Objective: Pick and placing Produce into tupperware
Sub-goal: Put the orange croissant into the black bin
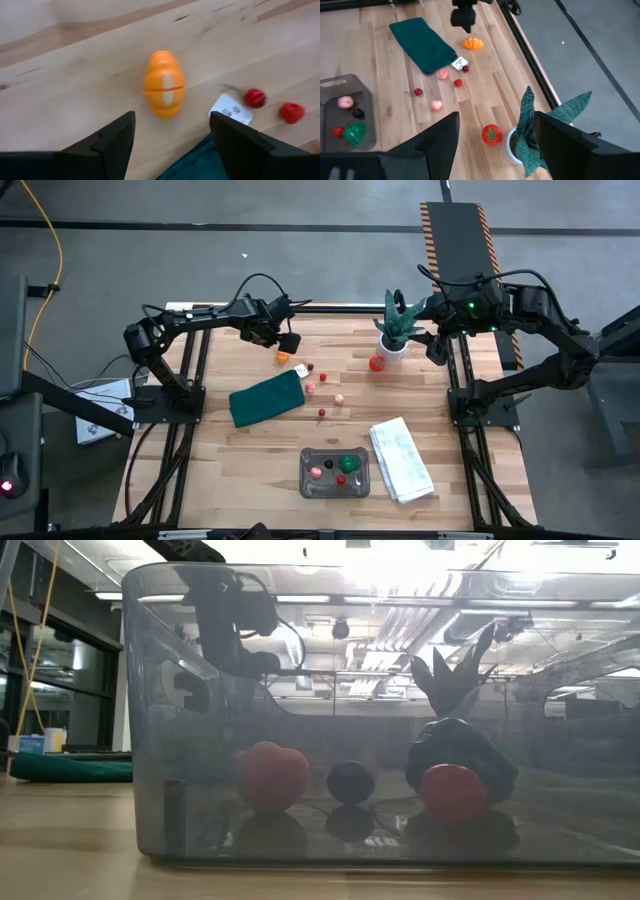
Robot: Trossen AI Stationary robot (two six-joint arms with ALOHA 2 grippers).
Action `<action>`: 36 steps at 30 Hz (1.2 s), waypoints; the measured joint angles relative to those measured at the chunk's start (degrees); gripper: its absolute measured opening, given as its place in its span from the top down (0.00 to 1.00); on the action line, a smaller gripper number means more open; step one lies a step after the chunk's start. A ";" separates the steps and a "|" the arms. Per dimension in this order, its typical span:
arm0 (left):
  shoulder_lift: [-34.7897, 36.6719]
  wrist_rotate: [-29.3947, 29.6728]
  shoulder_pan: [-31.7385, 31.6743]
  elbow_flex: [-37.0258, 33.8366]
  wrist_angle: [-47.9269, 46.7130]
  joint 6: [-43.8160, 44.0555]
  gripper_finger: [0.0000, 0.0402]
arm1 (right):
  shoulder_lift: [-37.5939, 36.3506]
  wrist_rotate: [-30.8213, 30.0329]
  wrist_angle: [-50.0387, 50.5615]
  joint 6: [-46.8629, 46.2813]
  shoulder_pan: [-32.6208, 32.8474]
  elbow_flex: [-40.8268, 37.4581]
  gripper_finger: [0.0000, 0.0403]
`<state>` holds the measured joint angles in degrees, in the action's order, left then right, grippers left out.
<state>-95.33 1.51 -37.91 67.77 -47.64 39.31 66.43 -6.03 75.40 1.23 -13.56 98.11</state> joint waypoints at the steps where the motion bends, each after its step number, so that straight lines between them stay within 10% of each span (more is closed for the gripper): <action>1: -0.37 -0.41 0.00 0.02 0.78 0.08 0.40 | 0.00 0.24 0.00 -0.34 0.00 -0.01 0.39; 36: -5.11 -2.75 -3.50 0.00 5.25 -0.02 0.33 | 0.00 0.51 0.00 -0.76 0.00 -0.01 0.39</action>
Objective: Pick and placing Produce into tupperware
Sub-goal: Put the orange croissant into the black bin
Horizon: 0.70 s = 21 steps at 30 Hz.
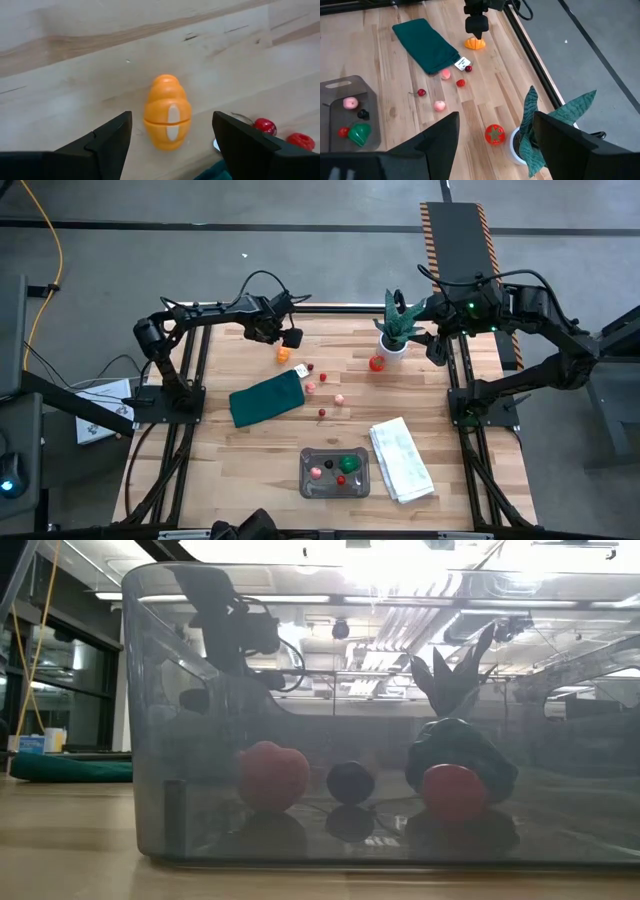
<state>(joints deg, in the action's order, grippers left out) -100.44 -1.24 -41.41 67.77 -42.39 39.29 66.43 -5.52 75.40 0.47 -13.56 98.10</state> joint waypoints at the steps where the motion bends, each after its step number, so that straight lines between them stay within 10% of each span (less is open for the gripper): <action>1: 0.00 -0.05 0.00 0.00 -0.01 0.00 0.34 | 0.00 0.00 -0.01 0.06 -0.01 0.00 0.39; 21: -4.76 -2.22 0.17 0.04 1.52 -0.07 0.34 | 0.00 -0.02 -0.04 0.60 -0.02 0.00 0.39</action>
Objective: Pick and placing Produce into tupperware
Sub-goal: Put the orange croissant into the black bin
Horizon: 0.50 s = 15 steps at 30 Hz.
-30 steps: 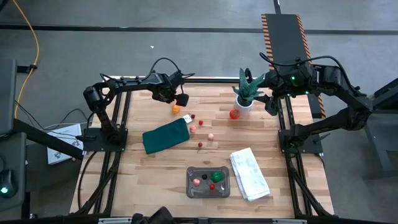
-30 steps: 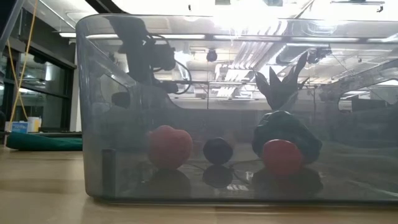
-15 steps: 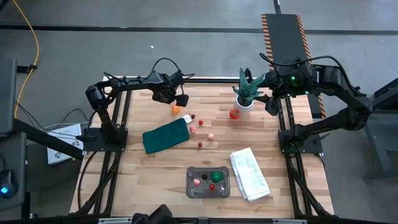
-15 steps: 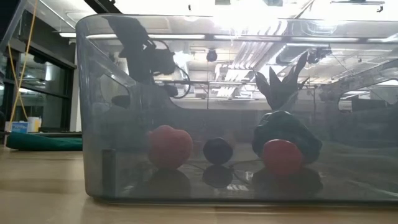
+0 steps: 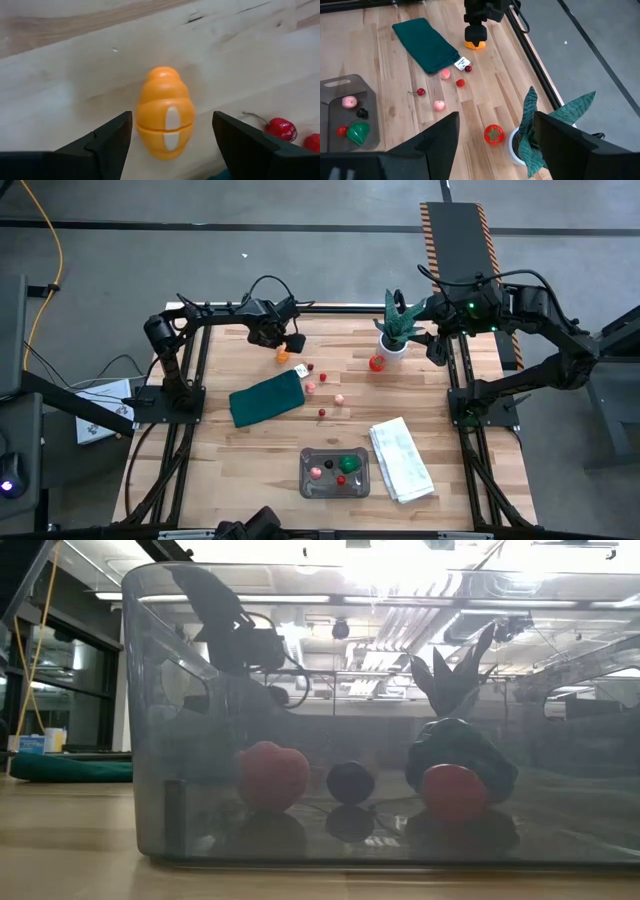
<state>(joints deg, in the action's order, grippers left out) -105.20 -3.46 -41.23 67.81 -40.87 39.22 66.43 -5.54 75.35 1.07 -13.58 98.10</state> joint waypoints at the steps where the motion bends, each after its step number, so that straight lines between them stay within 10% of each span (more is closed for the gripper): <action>1: 0.00 0.00 0.00 -0.02 0.21 0.00 0.34 | 0.00 0.01 0.00 0.00 0.01 0.00 0.39; 15: -2.74 -1.05 -0.02 -0.04 0.37 -0.37 0.34 | 0.00 0.00 0.00 -0.84 0.00 0.00 0.39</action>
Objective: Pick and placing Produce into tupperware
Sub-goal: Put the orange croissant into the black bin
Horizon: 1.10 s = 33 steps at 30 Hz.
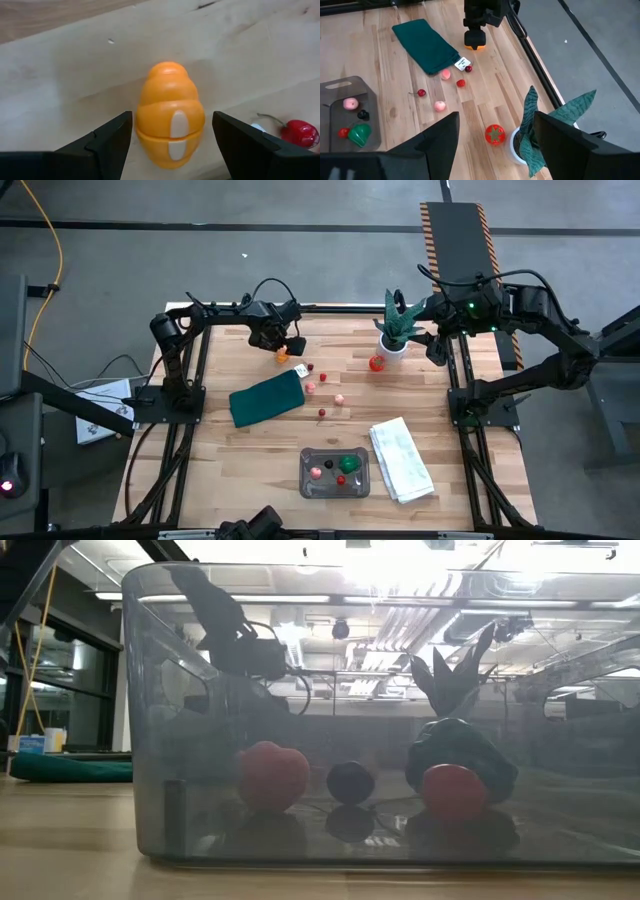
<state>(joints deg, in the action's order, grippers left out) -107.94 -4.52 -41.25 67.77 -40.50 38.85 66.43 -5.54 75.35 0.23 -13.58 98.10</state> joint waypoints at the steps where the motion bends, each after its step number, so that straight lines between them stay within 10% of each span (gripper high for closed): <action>1: -0.02 0.00 0.00 0.00 0.06 0.00 0.34 | 0.00 0.00 0.00 0.00 0.00 0.00 0.39; 33: 0.00 0.68 -0.02 0.02 -0.62 -0.01 0.34 | 0.00 0.00 -0.14 -0.22 0.00 0.00 0.39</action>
<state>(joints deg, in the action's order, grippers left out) -107.94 -3.84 -41.28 67.79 -41.12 38.85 66.43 -5.54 75.21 0.01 -13.58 98.10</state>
